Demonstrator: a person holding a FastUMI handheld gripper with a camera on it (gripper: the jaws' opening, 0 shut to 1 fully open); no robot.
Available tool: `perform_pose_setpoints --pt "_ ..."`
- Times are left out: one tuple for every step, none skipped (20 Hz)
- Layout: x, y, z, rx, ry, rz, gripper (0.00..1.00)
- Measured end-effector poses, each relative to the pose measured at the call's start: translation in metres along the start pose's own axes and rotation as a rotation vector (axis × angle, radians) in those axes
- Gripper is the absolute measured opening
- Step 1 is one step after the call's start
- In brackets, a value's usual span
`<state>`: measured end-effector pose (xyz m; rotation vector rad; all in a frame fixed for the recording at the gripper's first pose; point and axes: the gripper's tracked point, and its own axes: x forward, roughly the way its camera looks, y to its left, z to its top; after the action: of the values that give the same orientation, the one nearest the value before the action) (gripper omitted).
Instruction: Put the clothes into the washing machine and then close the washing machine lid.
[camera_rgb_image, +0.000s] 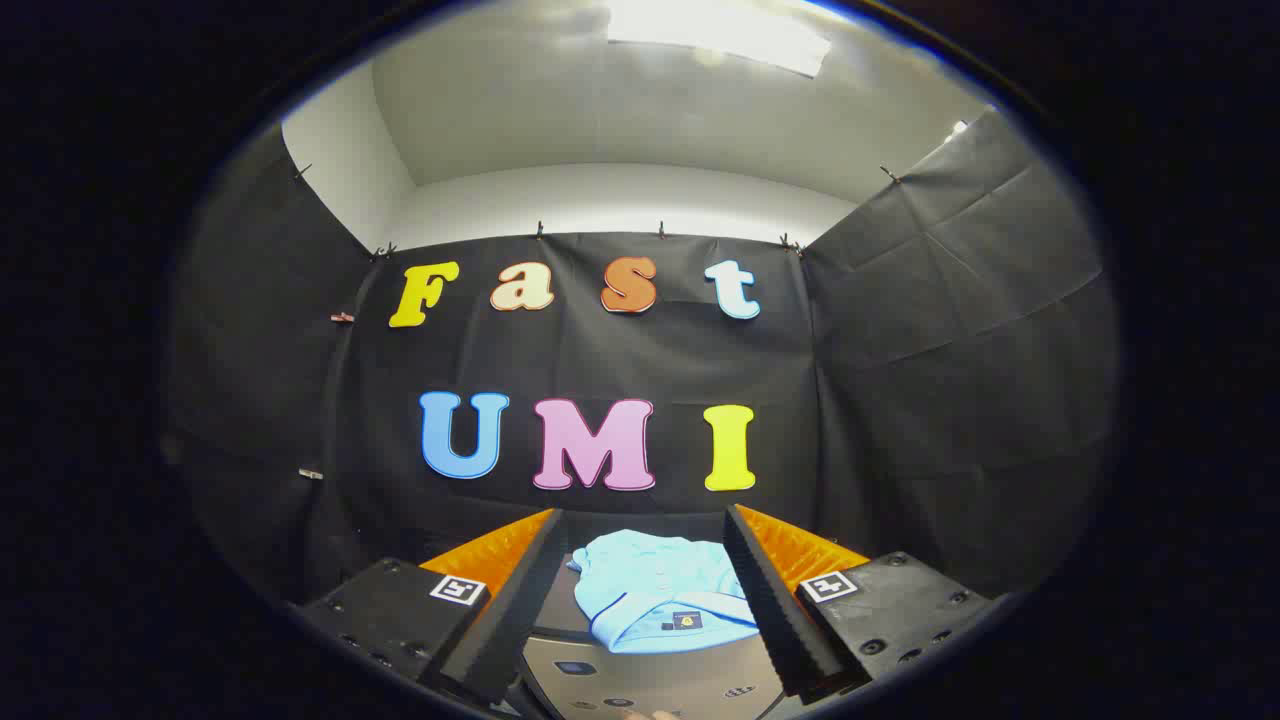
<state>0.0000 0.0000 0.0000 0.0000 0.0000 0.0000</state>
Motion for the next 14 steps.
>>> perform_pose_setpoints --pt "-0.0001 -0.0004 -0.0008 -0.002 0.004 -0.003 0.98" --pt "0.0006 -0.0011 -0.0007 -0.005 0.004 -0.006 0.98" --pt "0.0016 -0.0009 -0.0006 -0.008 0.005 -0.008 0.98" --pt "0.0007 -0.0005 -0.0004 -0.011 0.005 -0.007 0.98" --pt "0.0004 0.0007 0.0001 -0.013 0.003 -0.002 0.98" --pt "0.0 0.0024 0.0001 -0.013 0.003 0.003 0.98" --pt "0.0009 0.003 -0.0006 -0.012 0.004 0.004 0.98" --pt "0.0005 0.0036 -0.0019 -0.01 0.007 0.003 0.98" --pt "0.0011 0.0033 -0.0029 -0.01 0.011 0.0 0.98" --pt "0.0013 0.0032 -0.0021 -0.012 0.012 -0.002 0.98" --pt "0.0008 0.0032 -0.0005 -0.012 0.011 -0.004 0.98" --pt "0.0 0.0035 0.0003 -0.012 0.009 -0.006 0.98" --pt "-0.0011 0.0034 0.0018 -0.01 0.005 -0.007 0.98" --pt "-0.0016 0.0035 0.0033 -0.007 0.001 -0.01 0.98"
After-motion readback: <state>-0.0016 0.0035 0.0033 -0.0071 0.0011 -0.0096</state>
